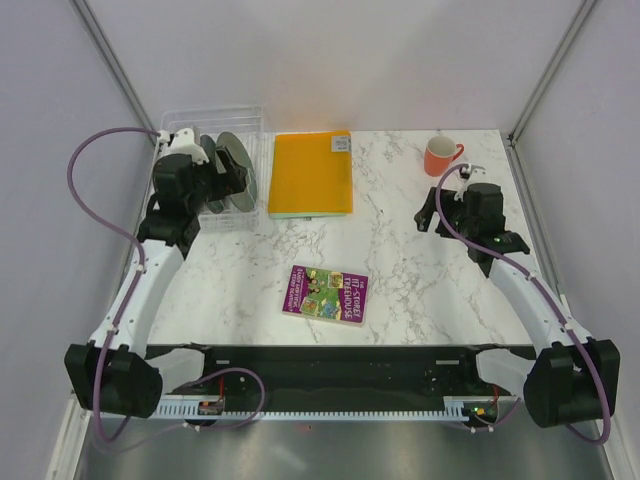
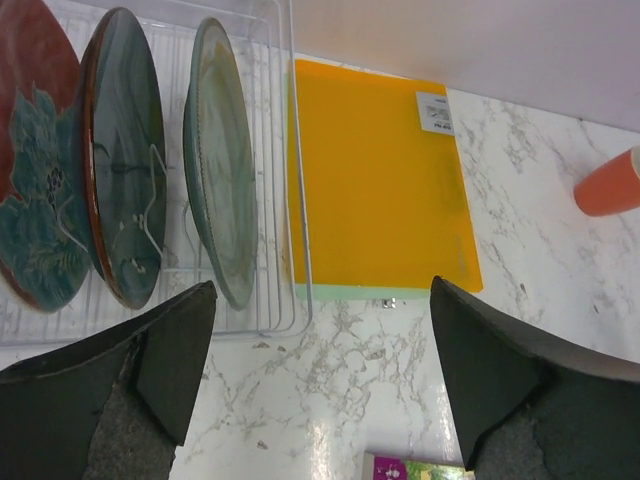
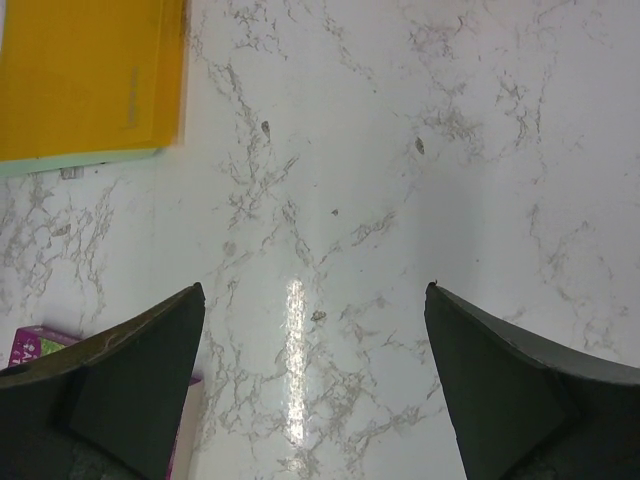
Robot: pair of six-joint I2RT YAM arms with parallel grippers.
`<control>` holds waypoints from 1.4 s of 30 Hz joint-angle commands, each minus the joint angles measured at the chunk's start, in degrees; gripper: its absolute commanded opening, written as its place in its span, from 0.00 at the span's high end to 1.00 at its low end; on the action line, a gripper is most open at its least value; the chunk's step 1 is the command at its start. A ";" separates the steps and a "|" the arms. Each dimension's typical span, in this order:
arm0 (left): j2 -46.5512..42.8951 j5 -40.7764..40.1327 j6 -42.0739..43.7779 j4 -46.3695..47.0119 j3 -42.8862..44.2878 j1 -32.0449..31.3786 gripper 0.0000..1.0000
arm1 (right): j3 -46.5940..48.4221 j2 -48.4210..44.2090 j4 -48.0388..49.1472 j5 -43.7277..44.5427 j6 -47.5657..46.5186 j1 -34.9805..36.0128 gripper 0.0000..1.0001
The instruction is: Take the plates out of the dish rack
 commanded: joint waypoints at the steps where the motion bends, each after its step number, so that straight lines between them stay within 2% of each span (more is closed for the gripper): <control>1: 3.14 -3.52 2.96 8.23 1.87 0.08 0.05 | 2.90 0.40 0.59 -1.22 -1.30 0.22 0.02; 6: 10.17 -9.48 5.95 11.56 5.65 0.08 0.05 | 3.16 1.89 1.38 -0.78 -2.00 0.14 0.02; 20: 30.90 -16.27 11.84 12.01 16.99 0.08 0.09 | 3.95 8.22 2.26 0.36 -3.76 0.14 0.02; 23: 32.76 -16.01 12.28 12.09 18.04 0.08 0.33 | 3.78 9.01 2.35 0.80 -4.29 0.14 0.02; 24: 33.55 -16.09 11.85 12.09 18.22 0.08 0.44 | 3.86 9.53 2.43 0.89 -4.46 0.14 0.02; 28: 35.49 -16.01 12.46 11.39 19.45 0.08 0.50 | 3.78 9.54 2.08 1.41 -4.64 0.22 0.02; 29: 35.75 -16.18 12.46 10.78 19.98 0.08 0.55 | 3.78 9.37 2.00 1.59 -4.64 0.14 0.02; 30: 36.19 -16.27 12.54 10.60 20.16 0.00 0.76 | 3.69 8.93 1.91 1.77 -4.64 0.14 0.02; 31: 36.37 -16.44 12.63 10.34 20.33 0.08 0.90 | 3.69 8.75 1.91 1.77 -4.55 0.14 0.02; 32: 36.54 -16.97 12.55 9.90 20.94 0.00 0.98 | 3.60 8.58 1.91 1.94 -4.55 0.22 0.02; 37: 37.59 -18.28 13.60 7.97 23.57 -0.27 0.98 | 3.08 7.34 1.38 2.38 -4.55 0.14 0.02; 42: 37.25 -25.83 18.42 6.38 27.53 -2.46 0.98 | 2.90 6.03 0.59 3.09 -4.29 0.14 0.02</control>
